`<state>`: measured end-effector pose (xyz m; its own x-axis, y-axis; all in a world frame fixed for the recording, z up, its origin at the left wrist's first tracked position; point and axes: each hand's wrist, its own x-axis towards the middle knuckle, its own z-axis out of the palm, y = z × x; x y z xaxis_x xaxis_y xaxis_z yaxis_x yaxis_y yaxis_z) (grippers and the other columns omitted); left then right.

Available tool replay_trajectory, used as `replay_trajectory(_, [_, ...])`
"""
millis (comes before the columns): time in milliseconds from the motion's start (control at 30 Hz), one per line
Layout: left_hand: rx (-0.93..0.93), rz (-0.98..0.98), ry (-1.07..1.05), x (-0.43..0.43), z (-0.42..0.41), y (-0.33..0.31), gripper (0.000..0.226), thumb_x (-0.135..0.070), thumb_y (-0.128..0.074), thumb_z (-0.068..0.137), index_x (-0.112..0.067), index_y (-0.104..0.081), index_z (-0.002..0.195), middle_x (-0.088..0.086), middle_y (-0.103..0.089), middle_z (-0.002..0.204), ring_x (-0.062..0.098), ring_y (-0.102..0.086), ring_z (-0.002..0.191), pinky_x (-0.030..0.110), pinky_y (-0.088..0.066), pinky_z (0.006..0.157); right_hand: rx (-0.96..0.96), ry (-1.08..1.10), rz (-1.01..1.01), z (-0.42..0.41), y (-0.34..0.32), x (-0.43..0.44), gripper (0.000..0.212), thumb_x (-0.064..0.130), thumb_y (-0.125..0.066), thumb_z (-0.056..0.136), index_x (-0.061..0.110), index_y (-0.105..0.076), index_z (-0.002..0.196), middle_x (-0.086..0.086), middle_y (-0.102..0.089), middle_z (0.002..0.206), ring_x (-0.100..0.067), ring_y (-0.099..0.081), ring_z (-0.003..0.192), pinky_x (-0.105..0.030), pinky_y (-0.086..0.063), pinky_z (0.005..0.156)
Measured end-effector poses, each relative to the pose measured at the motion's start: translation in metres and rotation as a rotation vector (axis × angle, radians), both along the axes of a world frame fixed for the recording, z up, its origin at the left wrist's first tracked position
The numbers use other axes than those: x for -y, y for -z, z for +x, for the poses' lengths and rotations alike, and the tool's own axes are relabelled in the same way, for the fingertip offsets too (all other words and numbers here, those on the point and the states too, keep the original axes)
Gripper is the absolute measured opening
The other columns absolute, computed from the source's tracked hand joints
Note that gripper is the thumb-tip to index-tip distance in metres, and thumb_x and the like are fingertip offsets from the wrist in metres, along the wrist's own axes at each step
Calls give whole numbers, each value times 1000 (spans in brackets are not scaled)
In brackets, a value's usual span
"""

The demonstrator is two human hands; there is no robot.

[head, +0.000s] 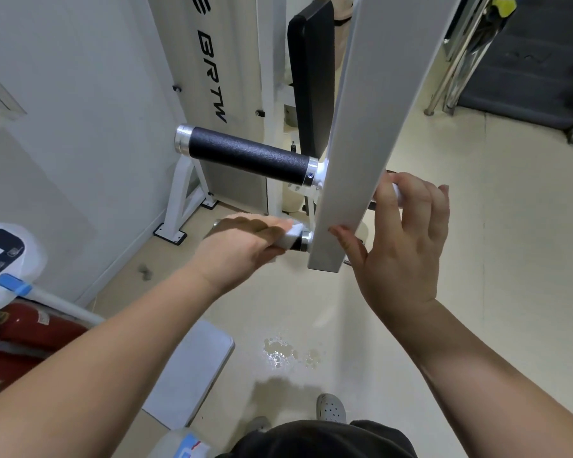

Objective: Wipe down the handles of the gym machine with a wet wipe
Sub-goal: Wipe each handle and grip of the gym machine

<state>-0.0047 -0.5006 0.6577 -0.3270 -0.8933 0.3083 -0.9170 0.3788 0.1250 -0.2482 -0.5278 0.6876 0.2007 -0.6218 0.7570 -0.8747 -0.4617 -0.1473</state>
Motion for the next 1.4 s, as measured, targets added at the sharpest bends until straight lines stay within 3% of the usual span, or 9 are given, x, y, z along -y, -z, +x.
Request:
replay_trajectory(233, [31,-5,-116,-7,11,2,45,-39,-53,91,-14,-69,124,9,-76,112,36,-72,90,41,-59,80,8,30,38,4,0,-5,70,45,-69,93,0,-49,143,-26,-53,133,-46,-44,127,-58,-18,122])
replay_trajectory(333, [-27,-23,41,5,-30,-2,15,-25,-65,88,-23,-61,103,2,-73,92,33,-66,75,31,-48,64,0,34,40,6,0,-4,71,45,-67,93,0,-48,144,-26,-53,133,-45,-43,128,-59,-17,122])
replay_trajectory(400, [-60,-25,105,7,-39,-10,27,-17,-71,83,-27,-49,96,4,-68,81,32,-61,65,29,-43,57,-4,24,36,3,0,-4,71,47,-67,93,2,-49,144,-25,-53,133,-42,-42,129,-59,-18,123])
replay_trajectory(600, [-2,-39,43,-3,33,-1,47,-40,-51,92,-16,-65,131,11,-77,107,36,-72,90,42,-61,76,-2,15,38,0,0,-6,69,52,-63,96,5,-51,144,-22,-55,134,-40,-44,130,-57,-19,124])
replay_trajectory(733, [41,-18,72,3,32,-6,44,-34,-59,90,-11,-69,126,12,-77,99,37,-71,81,41,-61,70,11,32,49,5,-4,-5,69,47,-68,93,2,-53,142,-24,-54,132,-46,-48,125,-57,-23,120])
replay_trajectory(967, [129,190,121,22,-24,-20,23,-39,-51,102,-24,-50,119,-1,-66,101,29,-62,93,38,-50,74,-10,36,52,5,-5,-7,69,50,-67,95,0,-54,140,-24,-54,130,-49,-49,121,-54,-26,118])
replay_trajectory(1067, [123,-43,143,10,-6,-3,35,-30,-61,98,-17,-57,130,4,-72,112,33,-66,93,37,-51,71,-23,33,58,4,-6,-9,70,53,-65,96,0,-54,140,-23,-54,132,-47,-49,122,-57,-28,116])
replay_trajectory(1200, [55,-506,133,2,42,30,28,-24,-67,98,-7,-73,120,9,-76,111,30,-73,91,40,-54,81,-13,33,37,11,-4,-14,74,50,-62,98,-2,-44,147,-24,-52,136,-42,-44,128,-56,-22,121])
replay_trajectory(1400, [-10,-562,30,10,19,36,21,-20,-68,97,-8,-72,114,9,-76,104,32,-72,87,40,-57,86,-28,84,48,18,-5,-13,84,43,-63,96,-9,-29,152,-29,-46,140,-49,-40,132,-64,-23,117])
